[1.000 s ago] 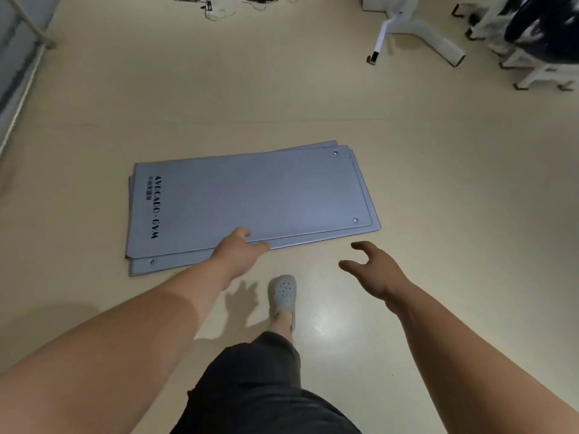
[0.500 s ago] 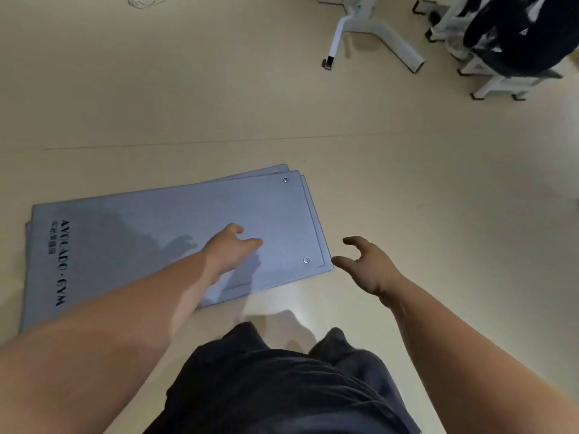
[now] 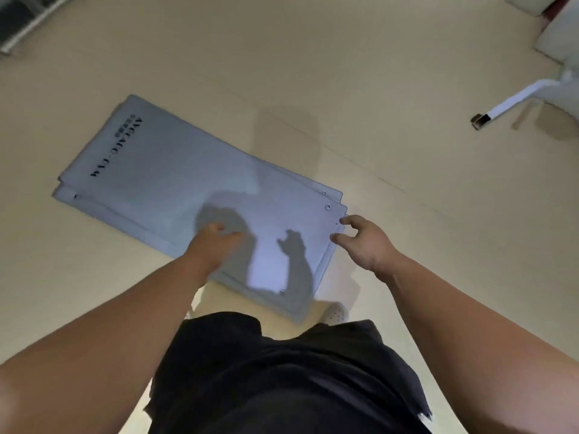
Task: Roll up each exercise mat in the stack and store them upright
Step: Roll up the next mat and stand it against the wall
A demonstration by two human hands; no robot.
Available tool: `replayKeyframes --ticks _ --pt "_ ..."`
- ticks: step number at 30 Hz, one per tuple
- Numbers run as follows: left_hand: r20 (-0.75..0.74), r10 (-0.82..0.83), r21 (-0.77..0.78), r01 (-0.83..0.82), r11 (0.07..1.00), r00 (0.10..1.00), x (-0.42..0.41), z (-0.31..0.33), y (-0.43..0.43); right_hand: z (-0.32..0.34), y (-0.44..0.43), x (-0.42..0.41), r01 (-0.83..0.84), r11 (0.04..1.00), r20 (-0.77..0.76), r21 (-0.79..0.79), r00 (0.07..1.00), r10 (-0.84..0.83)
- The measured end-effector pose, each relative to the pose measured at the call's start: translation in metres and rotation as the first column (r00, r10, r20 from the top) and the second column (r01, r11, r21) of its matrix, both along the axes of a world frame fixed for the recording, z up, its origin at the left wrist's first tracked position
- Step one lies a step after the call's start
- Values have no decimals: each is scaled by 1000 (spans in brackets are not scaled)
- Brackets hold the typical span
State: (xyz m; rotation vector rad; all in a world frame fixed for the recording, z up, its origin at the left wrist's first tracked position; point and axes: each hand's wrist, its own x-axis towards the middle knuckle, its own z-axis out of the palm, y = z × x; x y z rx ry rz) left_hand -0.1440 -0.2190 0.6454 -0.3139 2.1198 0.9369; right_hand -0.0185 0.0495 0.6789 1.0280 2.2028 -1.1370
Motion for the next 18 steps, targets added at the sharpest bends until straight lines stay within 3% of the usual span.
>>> replayKeyframes --ticks 4,8,13,18 --pt "4 185 27 -185 982 983 44 25 12 13 36 -23 -214 977 41 -22 976 215" --pt "0 280 27 -280 960 960 64 25 12 13 49 -41 -288 957 35 -36 957 289" --pt "54 362 -30 -361 932 931 70 10 34 -21 71 -62 -343 933 29 -106 937 348" --pt "68 531 -73 -527 847 845 89 -18 83 -70 114 -94 -510 838 29 -197 851 524"
